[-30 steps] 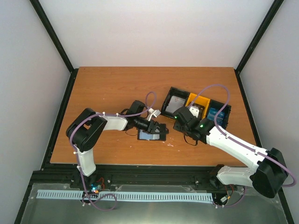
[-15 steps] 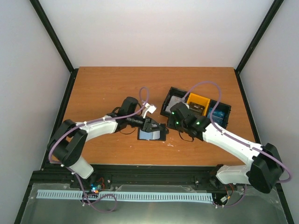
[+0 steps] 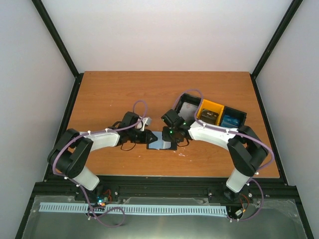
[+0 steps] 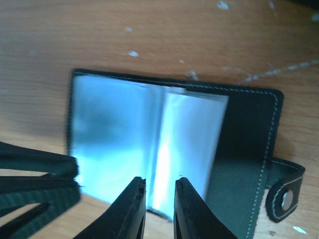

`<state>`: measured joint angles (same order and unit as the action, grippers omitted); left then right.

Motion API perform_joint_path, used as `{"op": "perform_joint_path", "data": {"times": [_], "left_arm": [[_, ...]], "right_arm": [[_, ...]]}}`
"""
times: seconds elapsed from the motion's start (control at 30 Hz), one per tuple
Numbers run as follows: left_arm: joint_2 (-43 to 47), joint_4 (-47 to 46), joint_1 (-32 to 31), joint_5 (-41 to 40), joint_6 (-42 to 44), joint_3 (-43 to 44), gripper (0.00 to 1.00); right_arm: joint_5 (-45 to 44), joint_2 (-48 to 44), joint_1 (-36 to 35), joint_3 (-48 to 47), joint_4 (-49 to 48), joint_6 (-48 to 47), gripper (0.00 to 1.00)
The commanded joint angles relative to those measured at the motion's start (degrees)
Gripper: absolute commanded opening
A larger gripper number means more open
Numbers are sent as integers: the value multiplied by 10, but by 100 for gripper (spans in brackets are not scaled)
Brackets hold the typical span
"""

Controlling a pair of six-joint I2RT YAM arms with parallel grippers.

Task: Put the credit cards into the card holder
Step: Turn over the card slot at the center of the board.

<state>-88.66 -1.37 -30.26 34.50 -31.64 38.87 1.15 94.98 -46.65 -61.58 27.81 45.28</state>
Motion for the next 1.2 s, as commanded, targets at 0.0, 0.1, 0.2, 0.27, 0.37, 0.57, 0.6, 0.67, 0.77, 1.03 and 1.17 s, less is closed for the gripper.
{"op": "perform_joint_path", "data": {"times": [0.0,0.1,0.2,0.27,0.37,0.57,0.6,0.67,0.77,1.03,1.17], "left_arm": [[-26,9,-1,-34,-31,-6,17],[-35,9,0,-36,-38,-12,17],[-47,25,-1,-51,-44,-11,17],[-55,33,-1,-59,-49,-9,17],[-64,45,-1,-70,-49,0,17],[-69,58,-1,-82,-43,9,17],[-70,60,-1,-84,-43,10,17],[-73,64,-1,-89,-42,13,17],[-77,72,0,-96,-44,17,16],[-80,96,-1,-120,-56,12,13],[-78,92,-1,-121,-63,3,10]], "right_arm": [[-10,41,-1,-11,54,8,17],[-16,68,-1,-13,68,9,17],[-31,81,-1,-16,81,7,18],[-42,89,-1,-22,91,-1,22],[-49,108,-1,-36,105,-15,30],[-51,130,-2,-59,119,-31,43],[-58,136,-2,-65,127,-34,44],[-73,147,-4,-77,147,-40,45],[-102,170,-9,-92,185,-48,46],[-167,194,-18,-98,233,-27,48],[-191,185,-19,-92,238,-12,40]]}}
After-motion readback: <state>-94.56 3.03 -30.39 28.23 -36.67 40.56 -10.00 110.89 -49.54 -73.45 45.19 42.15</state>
